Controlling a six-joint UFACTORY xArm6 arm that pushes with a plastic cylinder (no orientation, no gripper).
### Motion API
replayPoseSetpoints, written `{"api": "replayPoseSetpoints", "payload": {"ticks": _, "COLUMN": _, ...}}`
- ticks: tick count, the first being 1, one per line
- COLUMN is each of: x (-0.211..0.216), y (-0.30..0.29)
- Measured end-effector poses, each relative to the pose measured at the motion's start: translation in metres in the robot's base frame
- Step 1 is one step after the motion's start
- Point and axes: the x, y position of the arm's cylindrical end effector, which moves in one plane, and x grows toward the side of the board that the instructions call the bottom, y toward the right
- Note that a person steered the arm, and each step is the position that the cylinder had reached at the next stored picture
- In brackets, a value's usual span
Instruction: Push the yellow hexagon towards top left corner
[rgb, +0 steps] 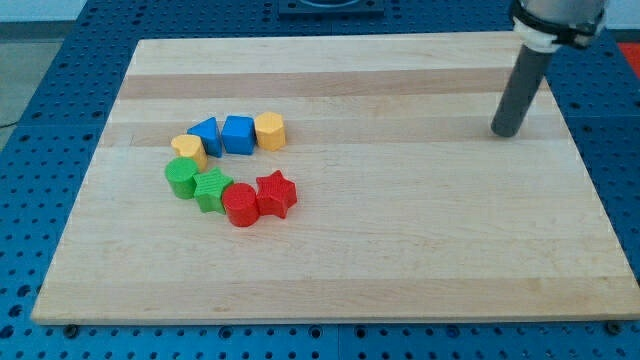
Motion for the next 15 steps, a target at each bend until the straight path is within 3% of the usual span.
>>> {"api": "replayPoseSetpoints", "payload": {"ticks": 4, "x": 0.053, "y": -0.149}}
{"api": "replayPoseSetpoints", "payload": {"ticks": 7, "x": 0.04, "y": -0.259}}
{"api": "replayPoseSetpoints", "payload": {"ticks": 9, "x": -0.023, "y": -0.291}}
{"api": "replayPoseSetpoints", "payload": {"ticks": 10, "x": -0.035, "y": -0.299}}
{"api": "replayPoseSetpoints", "payload": {"ticks": 15, "x": -0.002, "y": -0.304}}
